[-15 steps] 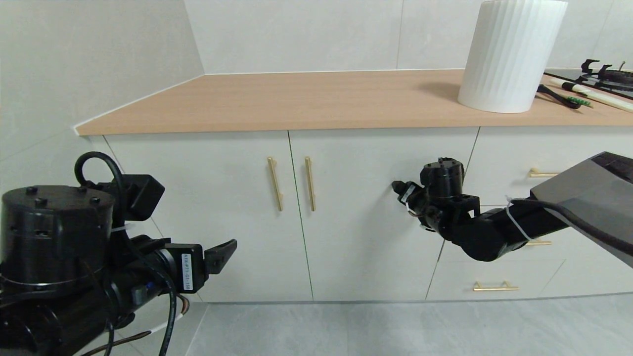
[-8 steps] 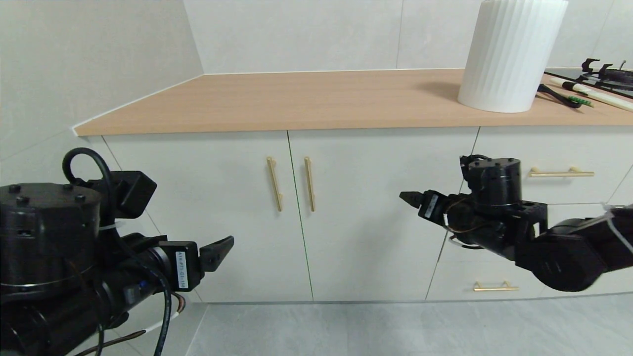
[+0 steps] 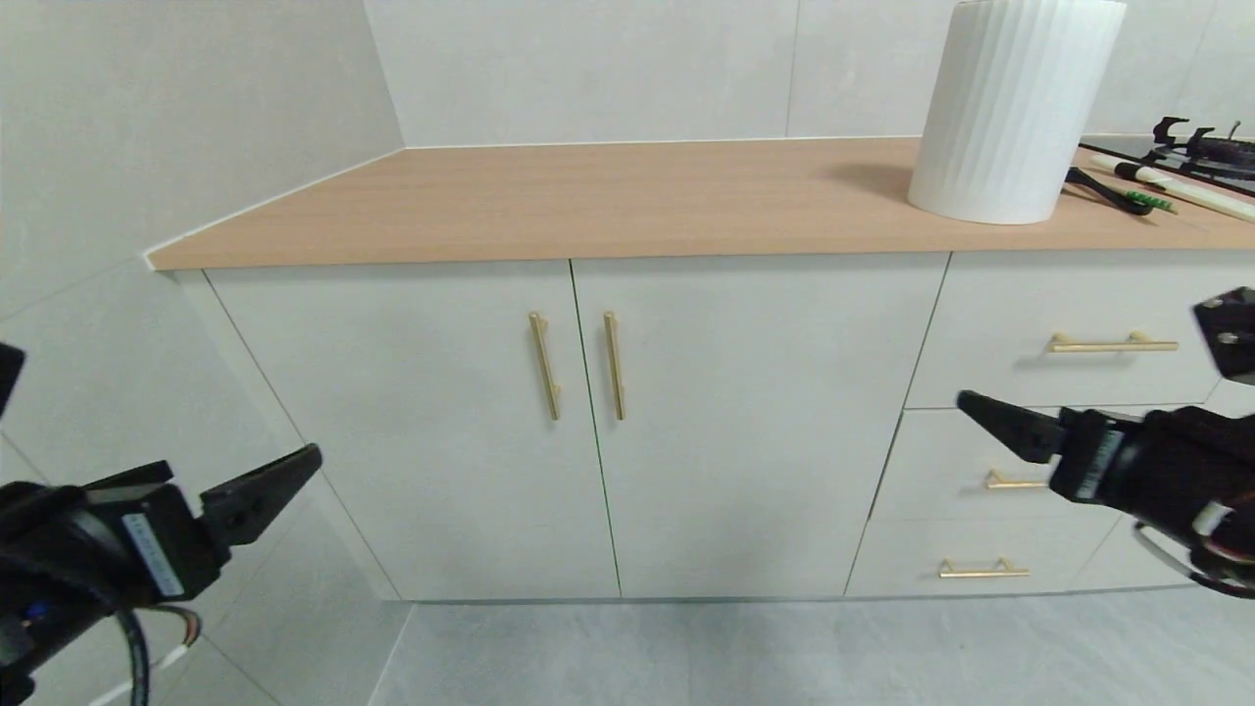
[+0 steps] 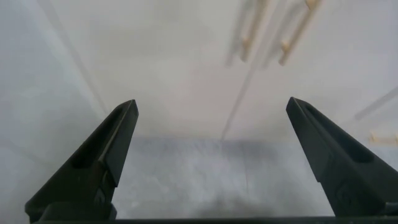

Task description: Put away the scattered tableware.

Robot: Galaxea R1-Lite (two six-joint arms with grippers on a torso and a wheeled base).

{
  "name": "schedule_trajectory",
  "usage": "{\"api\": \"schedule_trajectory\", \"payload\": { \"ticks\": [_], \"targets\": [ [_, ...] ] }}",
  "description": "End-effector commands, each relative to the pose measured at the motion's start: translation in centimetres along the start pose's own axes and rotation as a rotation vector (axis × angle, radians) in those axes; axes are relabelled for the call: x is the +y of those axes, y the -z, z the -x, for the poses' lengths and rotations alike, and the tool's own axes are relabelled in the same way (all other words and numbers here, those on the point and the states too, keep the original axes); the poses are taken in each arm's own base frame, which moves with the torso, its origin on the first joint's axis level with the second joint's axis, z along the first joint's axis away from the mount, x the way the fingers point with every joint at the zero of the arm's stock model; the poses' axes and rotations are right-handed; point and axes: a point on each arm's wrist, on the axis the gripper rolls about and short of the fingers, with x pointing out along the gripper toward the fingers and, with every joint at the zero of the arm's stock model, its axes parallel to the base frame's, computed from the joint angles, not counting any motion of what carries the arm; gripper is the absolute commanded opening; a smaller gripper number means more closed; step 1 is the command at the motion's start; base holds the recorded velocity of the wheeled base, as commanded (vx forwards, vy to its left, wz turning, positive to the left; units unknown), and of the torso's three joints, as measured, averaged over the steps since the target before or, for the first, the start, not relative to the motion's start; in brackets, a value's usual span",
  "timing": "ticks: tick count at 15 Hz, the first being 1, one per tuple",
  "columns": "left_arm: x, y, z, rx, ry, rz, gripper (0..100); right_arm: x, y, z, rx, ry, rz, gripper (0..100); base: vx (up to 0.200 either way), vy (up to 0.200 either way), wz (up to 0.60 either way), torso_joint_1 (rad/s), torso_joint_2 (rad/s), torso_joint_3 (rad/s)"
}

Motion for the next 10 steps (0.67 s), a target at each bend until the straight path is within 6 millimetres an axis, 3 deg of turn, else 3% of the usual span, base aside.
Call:
{"api": "schedule_trajectory", "payload": {
  "ticks": [1, 3, 4, 5, 8, 10],
  "targets": [
    [3.6, 3.1, 5.5, -0.083, -0.012, 0.027, 100, -2.8, -0.7, 9.4, -0.180, -0.011, 0.104, 100, 0.000, 0.000, 0.00, 0.000, 0.00, 0.000],
    [5.7, 4.7, 9.1, -0.117, -0.055, 0.023, 100, -4.4, -0.4, 12.4, -0.215, 0.090, 0.146, 100, 0.000, 0.000, 0.00, 0.000, 0.00, 0.000],
    [6.1, 5.1, 9.9, -0.127, -0.066, 0.022, 100, -4.7, -0.2, 13.0, -0.224, 0.108, 0.150, 100, 0.000, 0.000, 0.00, 0.000, 0.00, 0.000],
    [7.0, 6.1, 12.1, -0.144, -0.097, -0.004, 100, -5.3, 0.5, 15.4, -0.250, 0.111, 0.159, 100, 0.000, 0.000, 0.00, 0.000, 0.00, 0.000],
    [7.8, 7.9, 14.8, -0.176, -0.183, -0.012, 100, -6.6, 4.0, 20.2, -0.250, 0.204, 0.258, 100, 0.000, 0.000, 0.00, 0.000, 0.00, 0.000],
    [8.0, 8.6, 15.8, -0.199, -0.204, -0.003, 100, -6.8, 5.6, 22.0, -0.274, 0.268, 0.305, 100, 0.000, 0.000, 0.00, 0.000, 0.00, 0.000]
  ]
}}
